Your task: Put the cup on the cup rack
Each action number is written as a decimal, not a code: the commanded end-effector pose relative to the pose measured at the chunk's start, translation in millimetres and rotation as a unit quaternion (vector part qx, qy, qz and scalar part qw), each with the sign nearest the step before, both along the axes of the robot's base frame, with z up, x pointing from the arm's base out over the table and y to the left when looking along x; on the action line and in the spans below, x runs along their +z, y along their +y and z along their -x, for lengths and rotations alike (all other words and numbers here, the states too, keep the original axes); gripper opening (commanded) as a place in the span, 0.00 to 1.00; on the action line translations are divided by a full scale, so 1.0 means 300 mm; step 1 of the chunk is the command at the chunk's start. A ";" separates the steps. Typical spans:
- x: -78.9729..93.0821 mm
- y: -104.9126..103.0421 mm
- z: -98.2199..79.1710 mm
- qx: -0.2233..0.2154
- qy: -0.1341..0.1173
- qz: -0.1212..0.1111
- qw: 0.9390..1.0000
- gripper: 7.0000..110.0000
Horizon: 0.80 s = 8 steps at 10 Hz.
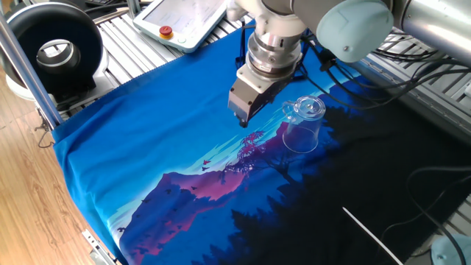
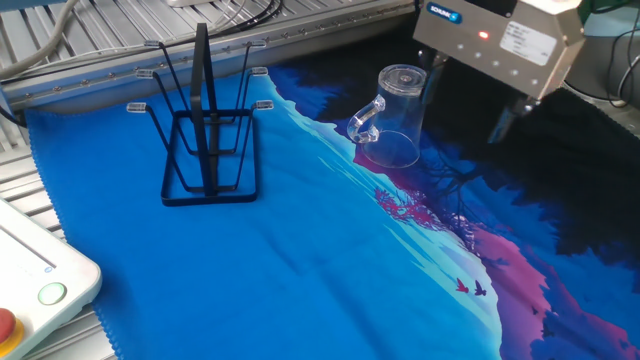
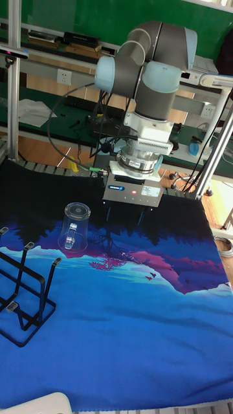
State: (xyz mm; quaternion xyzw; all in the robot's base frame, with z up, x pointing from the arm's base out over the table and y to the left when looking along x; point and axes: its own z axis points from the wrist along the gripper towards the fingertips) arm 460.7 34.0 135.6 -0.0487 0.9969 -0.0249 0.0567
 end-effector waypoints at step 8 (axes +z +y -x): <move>0.011 0.060 0.106 0.018 0.055 -0.044 0.997 0.57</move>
